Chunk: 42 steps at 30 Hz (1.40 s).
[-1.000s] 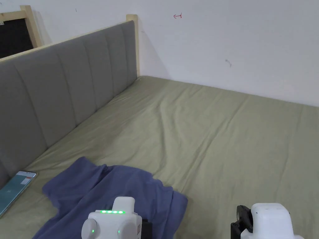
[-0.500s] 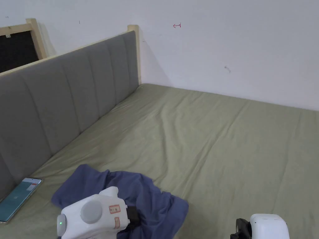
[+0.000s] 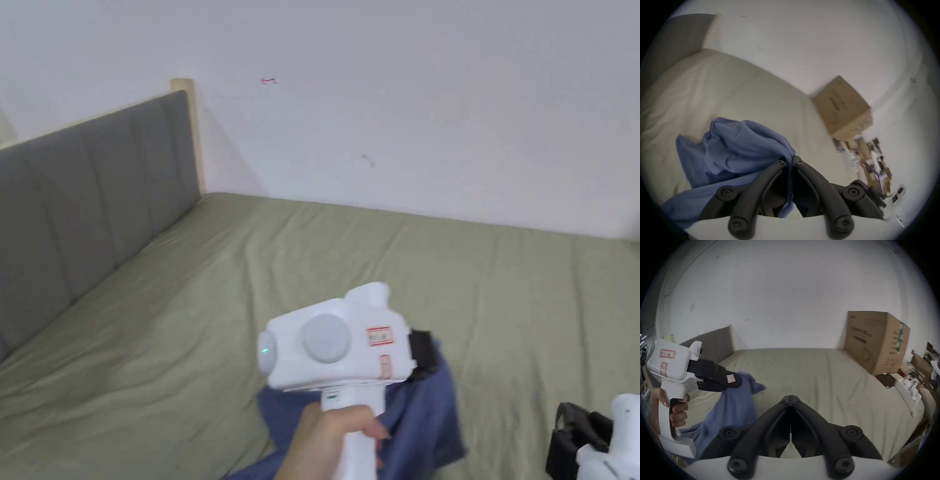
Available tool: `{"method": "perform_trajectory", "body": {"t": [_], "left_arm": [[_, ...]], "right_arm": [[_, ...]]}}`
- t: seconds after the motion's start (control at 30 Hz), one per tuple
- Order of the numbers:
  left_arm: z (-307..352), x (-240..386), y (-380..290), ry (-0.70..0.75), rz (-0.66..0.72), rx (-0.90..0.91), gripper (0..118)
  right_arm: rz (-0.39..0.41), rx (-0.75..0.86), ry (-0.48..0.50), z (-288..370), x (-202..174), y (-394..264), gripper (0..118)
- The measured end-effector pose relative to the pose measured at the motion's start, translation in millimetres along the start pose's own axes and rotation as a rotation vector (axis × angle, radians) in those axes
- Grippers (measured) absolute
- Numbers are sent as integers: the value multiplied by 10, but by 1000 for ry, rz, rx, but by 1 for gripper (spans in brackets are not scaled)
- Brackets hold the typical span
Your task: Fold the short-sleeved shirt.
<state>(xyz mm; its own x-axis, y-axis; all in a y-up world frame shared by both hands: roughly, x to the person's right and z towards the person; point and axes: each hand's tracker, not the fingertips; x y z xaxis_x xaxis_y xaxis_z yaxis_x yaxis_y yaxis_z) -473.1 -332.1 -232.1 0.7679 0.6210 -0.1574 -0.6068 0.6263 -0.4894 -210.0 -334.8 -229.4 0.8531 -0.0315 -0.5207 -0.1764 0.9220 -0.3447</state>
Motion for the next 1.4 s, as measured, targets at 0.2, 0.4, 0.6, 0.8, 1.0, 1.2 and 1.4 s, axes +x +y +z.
{"method": "perform_trajectory", "body": {"t": [0.2, 0.4, 0.6, 0.8, 1.0, 1.2, 1.4], "left_arm": [[-935, 879, -565, -112, -158, -199, 4], [-1735, 797, -1473, 31, -211, -456, 60], [-1559, 744, -1487, 73, -306, -437, 115], [-875, 510, -1143, 167, -273, -280, 43], [-251, -169, -1411, 360, -245, -273, 0], [319, -1037, -1021, 576, -75, -180, 57], [415, -2030, -522, 730, 168, -162, 106]], "right_arm": [[-102, 41, -154, 266, 713, 57, 0], [-163, -43, -204, 244, 1094, -195, 0], [-167, -102, -180, 108, 1065, -314, 0], [-126, -113, -94, 48, 771, -321, 0], [-78, -162, -11, -46, 443, -468, 0], [-39, -211, 33, -193, 255, -550, 0], [-36, -239, 28, -312, 271, -594, 0]]}}
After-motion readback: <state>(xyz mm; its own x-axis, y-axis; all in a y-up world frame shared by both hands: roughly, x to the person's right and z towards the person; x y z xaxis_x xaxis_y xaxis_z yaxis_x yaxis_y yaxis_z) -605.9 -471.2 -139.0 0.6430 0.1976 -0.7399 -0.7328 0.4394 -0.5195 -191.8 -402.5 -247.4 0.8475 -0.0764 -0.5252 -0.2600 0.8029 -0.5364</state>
